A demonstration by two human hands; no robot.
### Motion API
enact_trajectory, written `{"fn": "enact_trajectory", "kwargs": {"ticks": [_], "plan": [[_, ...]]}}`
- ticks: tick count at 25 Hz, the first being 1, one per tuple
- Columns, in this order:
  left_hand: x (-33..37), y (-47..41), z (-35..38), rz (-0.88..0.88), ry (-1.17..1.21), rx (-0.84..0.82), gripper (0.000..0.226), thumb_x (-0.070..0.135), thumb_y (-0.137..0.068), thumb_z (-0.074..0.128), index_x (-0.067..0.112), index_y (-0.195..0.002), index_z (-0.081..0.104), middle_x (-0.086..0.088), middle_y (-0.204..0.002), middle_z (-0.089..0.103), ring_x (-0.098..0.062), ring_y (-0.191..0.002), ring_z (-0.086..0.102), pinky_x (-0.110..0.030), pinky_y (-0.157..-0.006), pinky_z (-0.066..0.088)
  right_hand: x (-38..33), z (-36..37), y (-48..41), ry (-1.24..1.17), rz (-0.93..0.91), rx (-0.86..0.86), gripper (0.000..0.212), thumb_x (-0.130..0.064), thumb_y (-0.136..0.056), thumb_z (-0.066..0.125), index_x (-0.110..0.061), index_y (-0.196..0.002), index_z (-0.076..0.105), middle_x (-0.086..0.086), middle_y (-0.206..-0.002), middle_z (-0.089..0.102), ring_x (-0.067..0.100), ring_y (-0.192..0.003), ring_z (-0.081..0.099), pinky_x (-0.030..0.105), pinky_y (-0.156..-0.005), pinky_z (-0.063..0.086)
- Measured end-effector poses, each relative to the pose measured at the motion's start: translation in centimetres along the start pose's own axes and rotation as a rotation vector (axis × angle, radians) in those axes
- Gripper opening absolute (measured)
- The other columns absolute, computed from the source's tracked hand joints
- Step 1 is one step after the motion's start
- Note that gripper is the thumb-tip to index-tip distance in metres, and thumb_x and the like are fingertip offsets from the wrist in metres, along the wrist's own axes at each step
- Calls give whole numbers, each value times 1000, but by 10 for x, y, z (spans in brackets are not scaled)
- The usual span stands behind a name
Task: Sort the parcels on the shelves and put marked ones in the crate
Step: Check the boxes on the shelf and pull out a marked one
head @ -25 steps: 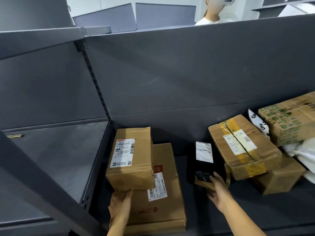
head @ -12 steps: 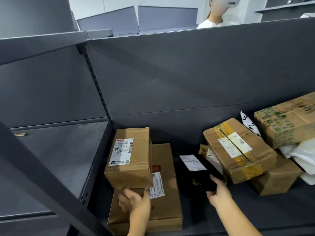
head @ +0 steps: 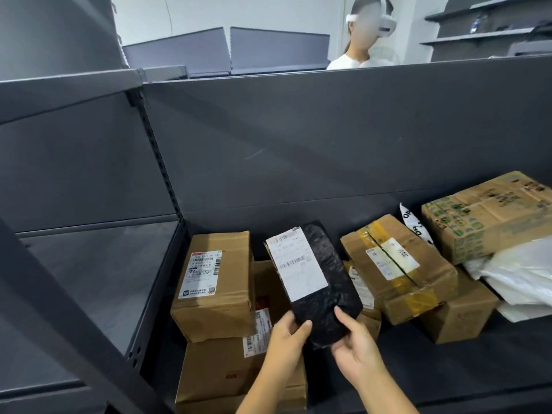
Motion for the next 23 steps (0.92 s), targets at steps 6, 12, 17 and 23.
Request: {"fn": "enact_trajectory", "kwargs": {"ticks": [6, 12, 17, 23], "plan": [[11, -3, -29, 37, 56, 134, 24, 1, -94, 50, 22, -102, 58, -2, -112, 66, -17, -109, 61, -31, -93, 50, -14, 20, 20, 249, -100, -179, 36, 7, -77, 53, -16, -104, 61, 5, -96, 75, 25, -95, 67, 37, -83, 52], [35, 1, -46, 197, -10, 237, 28, 0, -94, 48, 23, -105, 59, 4, -110, 67, -6, -105, 61, -19, -83, 52, -12, 17, 9, 482, -112, -111, 26, -3, -90, 53, -20, -107, 63, -1, -103, 73, 19, -98, 65, 34, -79, 49], [38, 8, -44, 263, -93, 229, 31, 5, -92, 53, 34, -101, 60, 10, -107, 68, -6, -103, 64, -24, -89, 53, -5, 9, -1, 565, -90, -36, 21, -9, -92, 53, -19, -108, 61, 3, -110, 68, 25, -106, 62, 33, -80, 50], [-6, -2, -61, -5, -247, 282, 38, 18, -90, 56, 23, -127, 45, 6, -122, 54, -13, -112, 55, -26, -96, 45, 4, 6, -11, 581, -44, 62, 16, -4, -92, 55, -20, -95, 55, 3, -93, 63, 25, -90, 61, 34, -74, 49]]}}
Point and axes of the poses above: each hand's wrist, its own y-axis away from the middle knuckle, its own z-axis out of the palm, x = y × z, the point moved 7 cm from there along -y, towards the middle knuckle
